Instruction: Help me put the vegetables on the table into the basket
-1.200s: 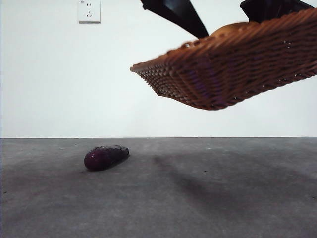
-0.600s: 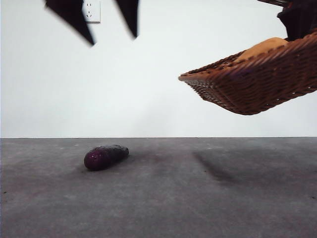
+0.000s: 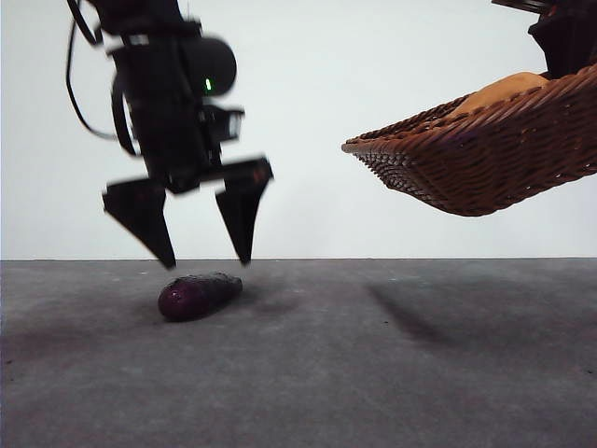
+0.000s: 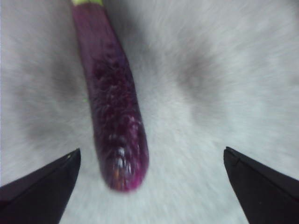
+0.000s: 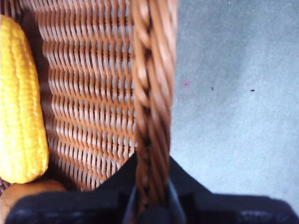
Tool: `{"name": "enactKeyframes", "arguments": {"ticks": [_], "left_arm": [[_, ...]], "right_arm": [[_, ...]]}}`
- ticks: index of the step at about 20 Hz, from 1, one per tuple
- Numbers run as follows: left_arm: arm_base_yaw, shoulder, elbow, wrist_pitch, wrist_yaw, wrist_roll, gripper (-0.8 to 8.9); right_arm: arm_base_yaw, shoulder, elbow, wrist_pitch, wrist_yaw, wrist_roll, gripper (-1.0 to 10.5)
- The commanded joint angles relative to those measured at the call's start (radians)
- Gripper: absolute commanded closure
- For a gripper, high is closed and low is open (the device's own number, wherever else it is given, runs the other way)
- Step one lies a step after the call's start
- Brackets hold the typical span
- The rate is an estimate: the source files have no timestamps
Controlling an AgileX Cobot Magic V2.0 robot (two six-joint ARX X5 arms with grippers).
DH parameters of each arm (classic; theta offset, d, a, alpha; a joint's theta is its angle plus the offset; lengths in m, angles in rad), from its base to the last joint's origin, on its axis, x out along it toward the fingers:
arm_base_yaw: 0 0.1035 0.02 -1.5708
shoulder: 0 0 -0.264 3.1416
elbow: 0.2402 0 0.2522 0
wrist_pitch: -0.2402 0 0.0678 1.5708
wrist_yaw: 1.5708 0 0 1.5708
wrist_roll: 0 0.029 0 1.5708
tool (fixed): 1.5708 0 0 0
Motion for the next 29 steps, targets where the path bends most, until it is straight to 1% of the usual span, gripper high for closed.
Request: {"name": "enactKeyframes", "arguments": {"ticks": [1, 7, 8, 9, 12, 13, 17, 19, 20, 24, 26, 29], "left_arm": [[0.003, 0.056, -0.004, 0.024, -0.018, -0.026, 2.47], [0.008, 0.118, -0.005, 0.057, -0.025, -0.026, 2.58], [0.008, 0.118, -0.005, 0.071, -0.037, -0.026, 3.21], [0.008, 0.117, -0.005, 0.077, -0.038, -0.029, 4.25], [0.008, 0.117, -0.005, 0.073, -0.038, -0.013, 8.02], [0.008, 0.117, -0.005, 0.072, -0.038, -0.012, 8.27], [0.008, 0.109, -0.005, 0.060, -0.035, 0.016, 8.25], [0.014, 0.079, -0.005, 0.037, 0.035, 0.051, 8.25], [0.020, 0.052, -0.005, 0.024, 0.091, 0.058, 8.25], [0.027, -0.113, -0.005, -0.007, 0.297, 0.056, 8.23], [0.010, -0.217, -0.005, -0.016, 0.341, 0.057, 8.23], [-0.041, -0.363, -0.005, -0.018, 0.352, 0.066, 8.23]], "right_arm": [[-0.001, -0.009, -0.006, -0.020, -0.010, -0.005, 9.5], [-0.001, -0.009, -0.006, -0.020, -0.009, -0.005, 9.5], [-0.001, -0.009, -0.006, -0.020, -0.009, -0.005, 9.5], [-0.001, -0.009, -0.006, -0.020, -0.009, -0.005, 9.5], [-0.001, -0.009, -0.006, -0.020, -0.009, -0.005, 9.5], [-0.001, -0.009, -0.006, -0.019, -0.009, -0.004, 9.5], [-0.001, -0.009, -0.006, -0.019, -0.009, -0.004, 9.5], [-0.001, -0.009, -0.006, -0.019, -0.009, -0.004, 9.5], [-0.001, -0.009, -0.006, -0.019, -0.009, -0.004, 9.5], [0.001, -0.009, -0.006, -0.016, -0.009, 0.001, 9.5], [0.002, -0.009, -0.006, -0.015, -0.010, 0.014, 9.5], [0.002, -0.009, -0.006, -0.016, -0.010, 0.026, 9.5]]}}
